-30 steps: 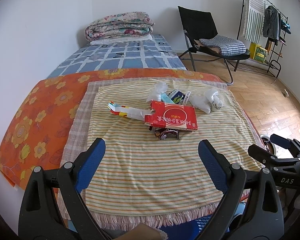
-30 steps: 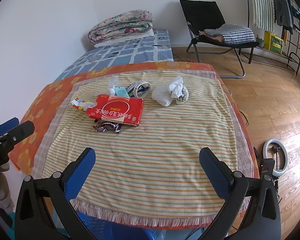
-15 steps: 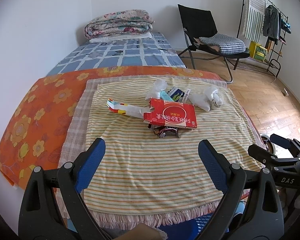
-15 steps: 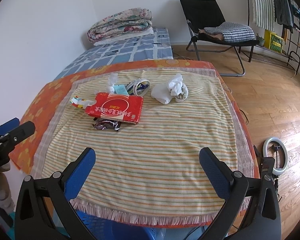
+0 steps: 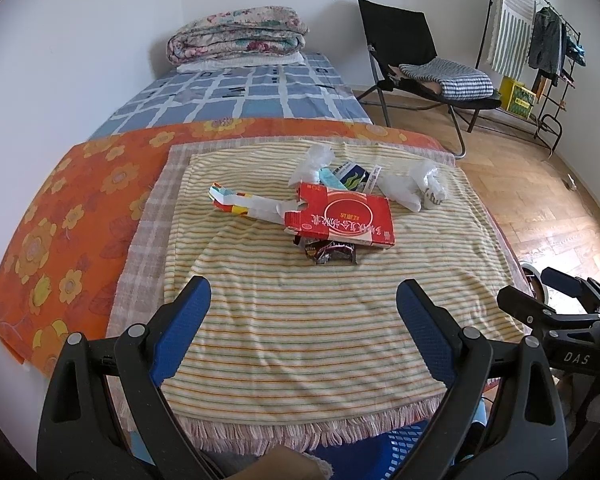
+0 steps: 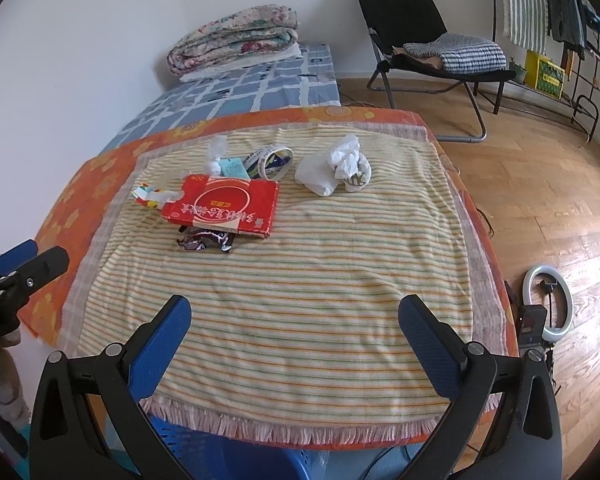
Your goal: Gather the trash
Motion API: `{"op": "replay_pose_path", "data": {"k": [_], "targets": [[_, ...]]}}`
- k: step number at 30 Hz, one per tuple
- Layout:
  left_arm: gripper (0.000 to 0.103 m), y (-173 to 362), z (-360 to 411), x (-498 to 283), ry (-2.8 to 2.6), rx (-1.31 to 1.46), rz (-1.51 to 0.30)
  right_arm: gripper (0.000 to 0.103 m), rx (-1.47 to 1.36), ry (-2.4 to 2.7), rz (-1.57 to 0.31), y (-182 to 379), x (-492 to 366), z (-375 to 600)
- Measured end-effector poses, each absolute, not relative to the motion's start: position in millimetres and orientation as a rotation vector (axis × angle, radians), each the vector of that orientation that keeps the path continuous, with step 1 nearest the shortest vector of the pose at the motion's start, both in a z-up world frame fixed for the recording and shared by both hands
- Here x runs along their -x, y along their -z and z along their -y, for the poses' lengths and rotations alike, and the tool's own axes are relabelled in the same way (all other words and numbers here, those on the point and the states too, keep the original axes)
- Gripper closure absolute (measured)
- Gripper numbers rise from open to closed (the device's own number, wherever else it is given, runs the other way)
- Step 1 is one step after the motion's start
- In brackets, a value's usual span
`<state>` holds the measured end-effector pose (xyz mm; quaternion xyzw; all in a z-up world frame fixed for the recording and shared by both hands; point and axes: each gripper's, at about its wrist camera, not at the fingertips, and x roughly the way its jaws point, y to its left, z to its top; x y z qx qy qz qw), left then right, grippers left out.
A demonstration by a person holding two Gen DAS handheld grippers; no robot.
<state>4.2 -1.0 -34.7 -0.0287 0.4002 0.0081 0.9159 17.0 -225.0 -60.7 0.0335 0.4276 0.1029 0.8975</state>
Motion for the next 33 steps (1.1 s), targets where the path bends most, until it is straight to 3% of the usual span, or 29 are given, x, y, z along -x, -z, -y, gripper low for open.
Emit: {"op": "replay_pose_path", "data": {"k": [17, 33], "targets": [[0.007, 45, 6, -18, -0.028, 0.020, -0.867, 0.000, -0.078, -0.192, -0.887, 68, -26, 239], [0.007, 64, -35, -48, 0.005, 0.062, -0.916, 0.000, -0.086, -0.221, -0.830, 74, -48, 259]]}}
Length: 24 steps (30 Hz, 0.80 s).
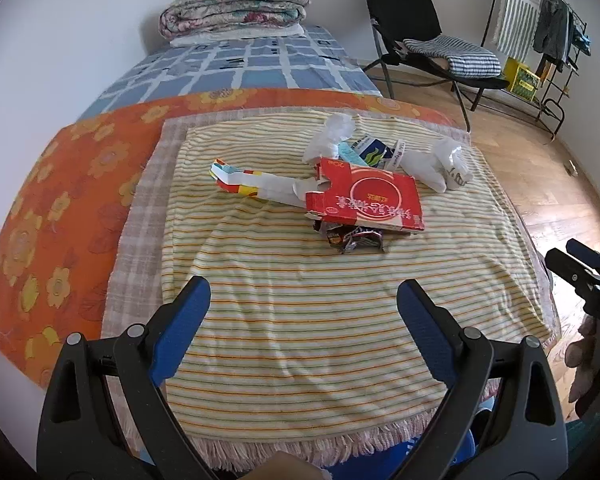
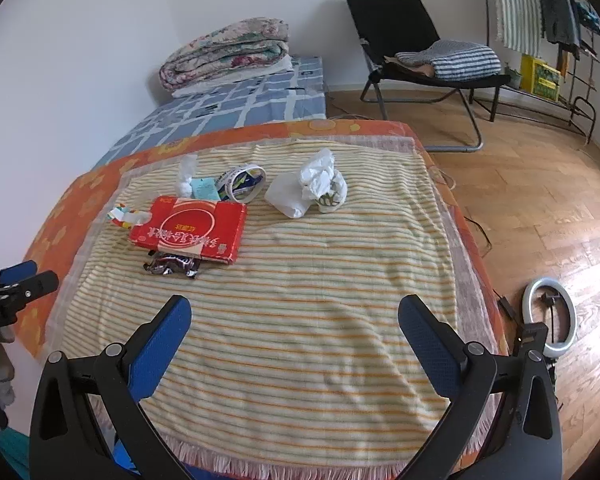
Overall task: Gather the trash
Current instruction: 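Reach the right tool to the white plastic bag and grasp it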
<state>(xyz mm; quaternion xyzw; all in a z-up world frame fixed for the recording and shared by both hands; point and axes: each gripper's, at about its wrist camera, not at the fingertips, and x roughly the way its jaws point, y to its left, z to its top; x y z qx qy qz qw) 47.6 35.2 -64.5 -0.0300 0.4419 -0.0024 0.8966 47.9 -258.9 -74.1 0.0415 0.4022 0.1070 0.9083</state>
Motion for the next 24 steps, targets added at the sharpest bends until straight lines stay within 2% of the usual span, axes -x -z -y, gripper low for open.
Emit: {"op": "replay_pose_path", "data": {"k": [8, 17, 21, 24], "targets": [[0.007, 64, -49, -75, -0.014, 0.040, -0.896, 0.000, -0.045, -0.263, -0.855, 79, -68, 252], [0.007, 86, -57, -110, 0.018, 0.107, -0.971, 0.000, 0.020, -0.223, -0.876, 94, -109, 256], [0.016, 89, -50, -122, 0.055, 0.128, -0.973, 0.000, -0.027, -0.201, -0.901, 97, -131, 267], [0.016, 92, -46, -134, 0.096, 0.163, -0.987, 0.000, -0.074, -0.199, -0.909, 98, -147, 273]]}}
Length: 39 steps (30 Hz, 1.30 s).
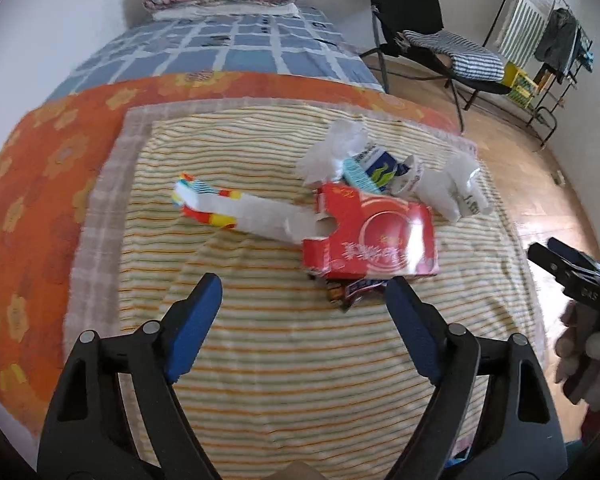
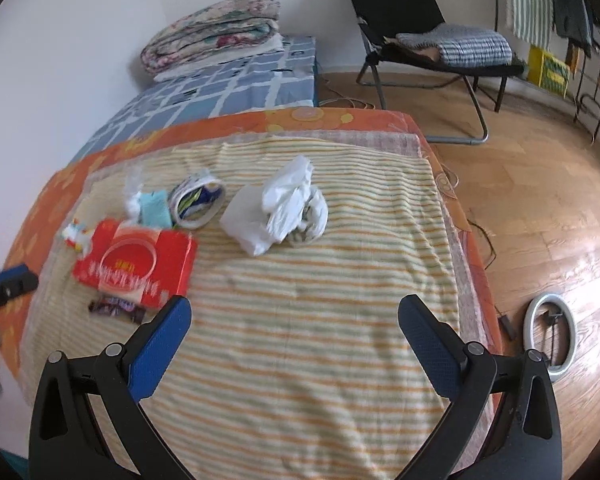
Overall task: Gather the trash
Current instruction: 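Reach the right tool to the white plastic bag and grasp it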
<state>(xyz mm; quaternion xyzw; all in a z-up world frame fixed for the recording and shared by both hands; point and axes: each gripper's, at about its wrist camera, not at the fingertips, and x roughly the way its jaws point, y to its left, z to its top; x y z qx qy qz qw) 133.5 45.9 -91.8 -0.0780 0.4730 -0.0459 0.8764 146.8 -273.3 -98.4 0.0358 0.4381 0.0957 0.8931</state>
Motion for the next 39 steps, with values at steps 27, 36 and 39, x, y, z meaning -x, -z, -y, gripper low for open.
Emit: {"op": "replay_pose_path", "data": {"k": [27, 36, 39], "targets": [[0.075, 111, 81, -251, 0.355, -0.020, -1.022, 0.000, -0.329, -0.208, -0.989, 130, -261, 289], [0.082, 130, 97, -273, 0.346, -0.041, -1.027, 0.005, -0.325, -0.231, -1.013, 144, -274, 281], [0.083, 136, 98, -280, 0.342, -0.035, -1.034, 0.006, -0.327, -0.244, -1.022, 148, -276, 277]]}}
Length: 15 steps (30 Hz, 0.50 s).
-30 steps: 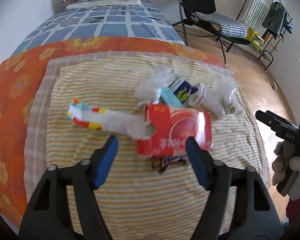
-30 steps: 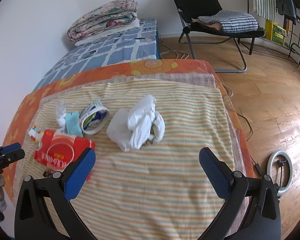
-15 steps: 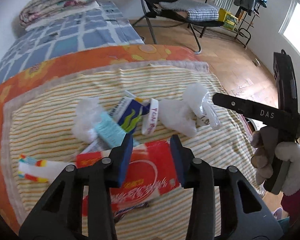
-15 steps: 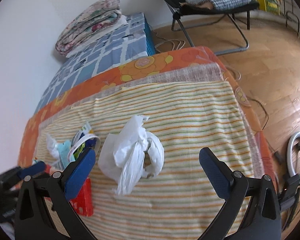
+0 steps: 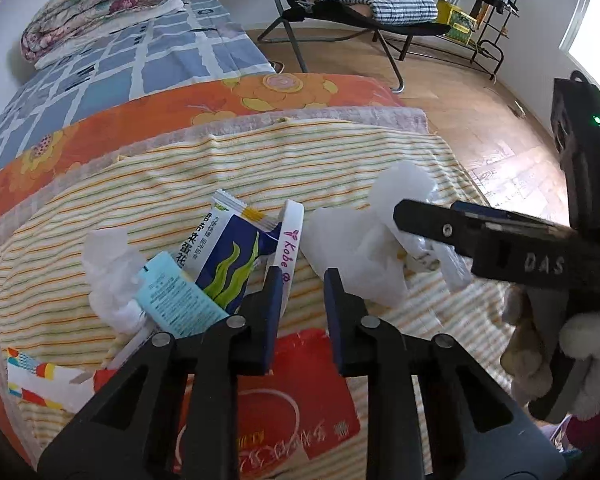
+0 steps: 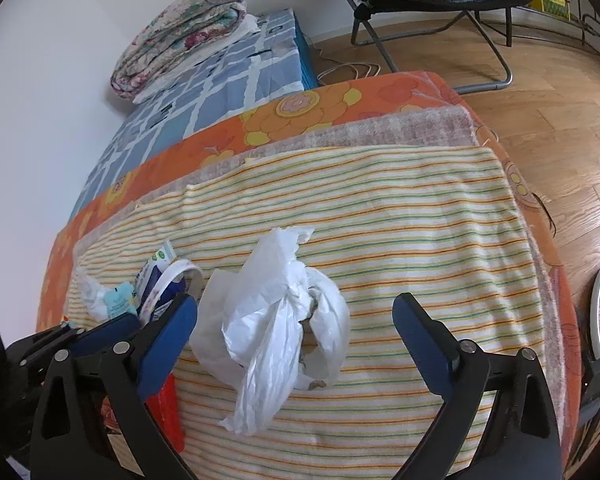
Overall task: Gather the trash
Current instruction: 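Reach the right tool to the white plastic bag and grasp it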
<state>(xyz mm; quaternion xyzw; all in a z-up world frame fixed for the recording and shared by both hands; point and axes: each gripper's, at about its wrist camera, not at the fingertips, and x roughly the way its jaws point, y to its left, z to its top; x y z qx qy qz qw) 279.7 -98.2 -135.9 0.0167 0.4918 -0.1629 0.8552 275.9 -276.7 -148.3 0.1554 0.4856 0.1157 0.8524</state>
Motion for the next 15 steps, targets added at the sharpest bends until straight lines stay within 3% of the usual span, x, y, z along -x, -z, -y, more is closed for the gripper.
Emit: {"op": "replay_pose_path", "data": {"k": [3, 8, 9, 10, 11, 12, 15], "targets": [[0.089, 140, 101, -282, 0.340, -0.051, -1.038, 0.011, -0.318, -0.253, -1.035, 152, -276, 272], [0.088, 138, 105, -274, 0.335, -0.100, -0.998, 0.020, -0.331, -0.260, -1.056, 161, -276, 272], [0.075, 137, 106, -273, 0.327, -0.112, -0.997, 0.021, -0.334, -0.261, -1.058, 162, -275, 273], [0.050, 136, 108, -272, 0.325, -0.125, -1.001, 0.021, -0.337, -0.262, -1.060, 162, -275, 273], [0.040, 136, 109, -271, 0.327, -0.131, -0.997, 0.021, -0.339, -0.261, -1.060, 163, -275, 274], [0.034, 134, 111, -269, 0.328, -0.149, -0.979, 0.021, -0.342, -0.261, -1.060, 163, -274, 275], [0.034, 134, 115, -270, 0.313, -0.190, -0.968, 0.021, -0.346, -0.263, -1.062, 164, -273, 276]]}}
